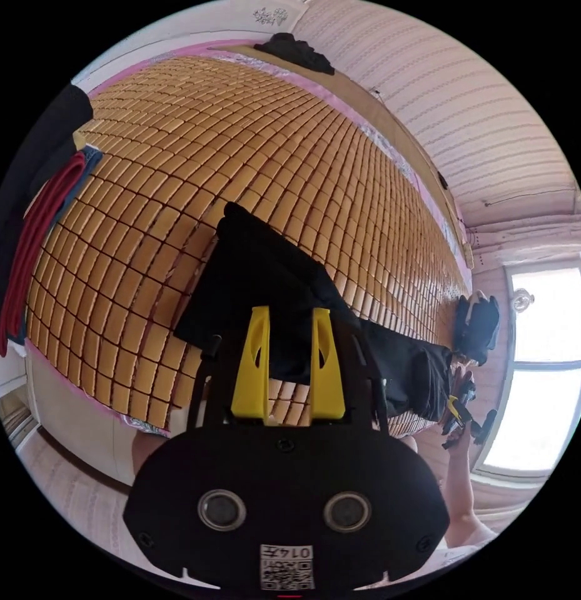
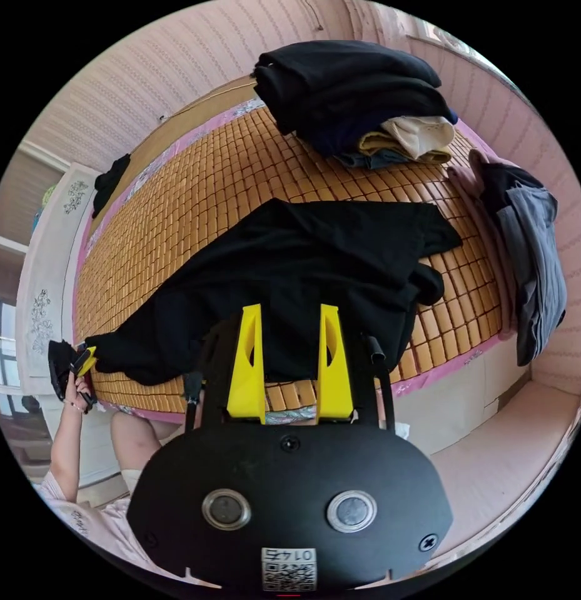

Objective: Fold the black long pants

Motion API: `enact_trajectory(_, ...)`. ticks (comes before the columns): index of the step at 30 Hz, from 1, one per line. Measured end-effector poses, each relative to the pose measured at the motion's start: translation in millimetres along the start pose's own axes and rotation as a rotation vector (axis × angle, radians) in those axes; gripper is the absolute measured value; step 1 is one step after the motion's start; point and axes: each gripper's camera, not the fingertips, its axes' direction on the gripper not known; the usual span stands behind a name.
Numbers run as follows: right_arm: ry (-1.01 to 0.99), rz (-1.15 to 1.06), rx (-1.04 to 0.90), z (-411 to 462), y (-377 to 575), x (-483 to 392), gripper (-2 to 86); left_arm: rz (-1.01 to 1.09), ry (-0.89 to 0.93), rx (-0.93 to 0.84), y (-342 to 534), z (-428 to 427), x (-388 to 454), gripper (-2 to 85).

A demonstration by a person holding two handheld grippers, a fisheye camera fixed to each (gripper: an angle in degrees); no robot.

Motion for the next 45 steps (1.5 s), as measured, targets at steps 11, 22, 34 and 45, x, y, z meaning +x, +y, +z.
enact_trajectory(11,0.115,-0.033,-0.051,27.5,-17.8,13.2,0.5,0.114,0.066,0.057,-4.7,-48.0,-11.7,-0.5)
enact_trajectory(22,-0.379,-0.065,0.432,-105.9,64.8,63.3,-0.3,0.335,0.31,0.391,54.8,-194.8,-58.4,-0.8)
enact_trajectory(34,-0.218,0.057,-0.026,35.2,152.4,56.0,0.3,-0.037,0.264,0.165,146.0,-127.1,-215.6,0.7)
enact_trajectory(45,0.173,-0.232,0.086,17.6,83.6,-89.8,2.2,-0.102,0.216,0.092,175.0,-135.8,-271.1,3.7)
